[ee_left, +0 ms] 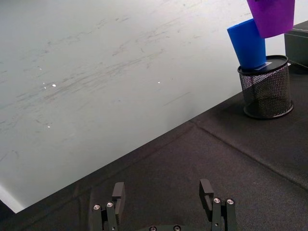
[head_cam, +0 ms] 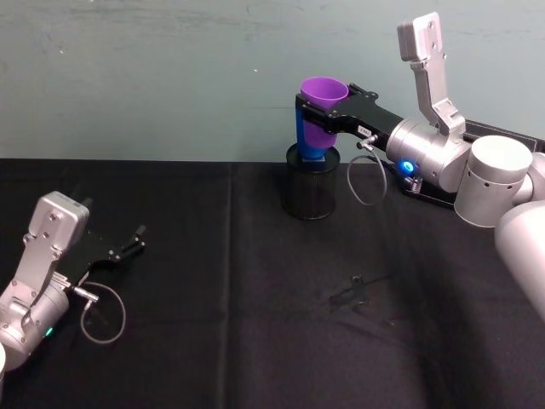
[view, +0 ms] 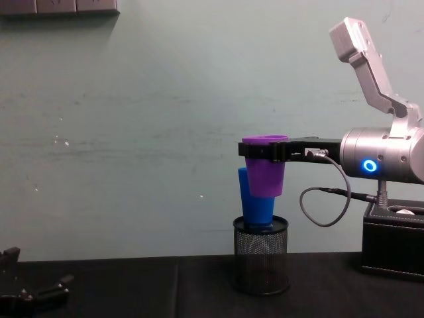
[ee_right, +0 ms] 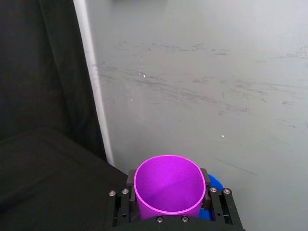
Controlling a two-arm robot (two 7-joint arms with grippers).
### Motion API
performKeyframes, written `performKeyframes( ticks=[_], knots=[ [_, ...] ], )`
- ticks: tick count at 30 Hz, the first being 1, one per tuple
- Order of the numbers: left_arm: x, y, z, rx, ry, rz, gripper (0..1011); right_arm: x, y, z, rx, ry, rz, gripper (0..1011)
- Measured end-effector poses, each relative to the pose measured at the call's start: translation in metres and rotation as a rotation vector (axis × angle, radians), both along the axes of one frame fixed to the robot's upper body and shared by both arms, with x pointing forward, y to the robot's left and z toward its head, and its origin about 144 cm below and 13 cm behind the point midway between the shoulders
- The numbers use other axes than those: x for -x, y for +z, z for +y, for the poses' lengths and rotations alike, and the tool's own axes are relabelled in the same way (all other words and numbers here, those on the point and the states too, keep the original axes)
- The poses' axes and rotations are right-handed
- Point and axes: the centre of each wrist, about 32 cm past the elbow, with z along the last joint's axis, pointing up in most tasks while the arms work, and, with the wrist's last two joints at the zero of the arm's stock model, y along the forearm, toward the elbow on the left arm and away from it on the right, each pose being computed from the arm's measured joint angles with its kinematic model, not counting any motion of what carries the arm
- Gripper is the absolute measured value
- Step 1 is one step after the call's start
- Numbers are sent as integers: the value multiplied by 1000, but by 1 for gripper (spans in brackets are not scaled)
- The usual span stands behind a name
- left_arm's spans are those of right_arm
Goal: Pick up one cup with a gripper and tap it against the other cup.
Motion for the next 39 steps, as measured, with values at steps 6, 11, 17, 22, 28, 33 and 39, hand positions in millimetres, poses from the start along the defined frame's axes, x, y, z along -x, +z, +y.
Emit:
performKeyframes(
  ticks=[6, 11, 17, 22, 28, 33, 39],
  knots=[
    [0, 0, 0, 0, 0, 0, 1011, 0, 0, 0, 0, -1, 0, 748],
    [0, 0, 0, 0, 0, 0, 1011, 0, 0, 0, 0, -1, 0, 748],
    [0, 0, 0, 0, 0, 0, 1012, 0, 0, 0, 0, -1, 0, 748],
    [0, 0, 0, 0, 0, 0, 1011, 0, 0, 0, 0, -1, 0, 748],
    [0, 0, 0, 0, 0, 0, 1011, 0, 0, 0, 0, -1, 0, 748],
    [0, 0, 0, 0, 0, 0, 1011, 0, 0, 0, 0, -1, 0, 748],
    [0, 0, 0, 0, 0, 0, 1011, 0, 0, 0, 0, -1, 0, 748]
  ],
)
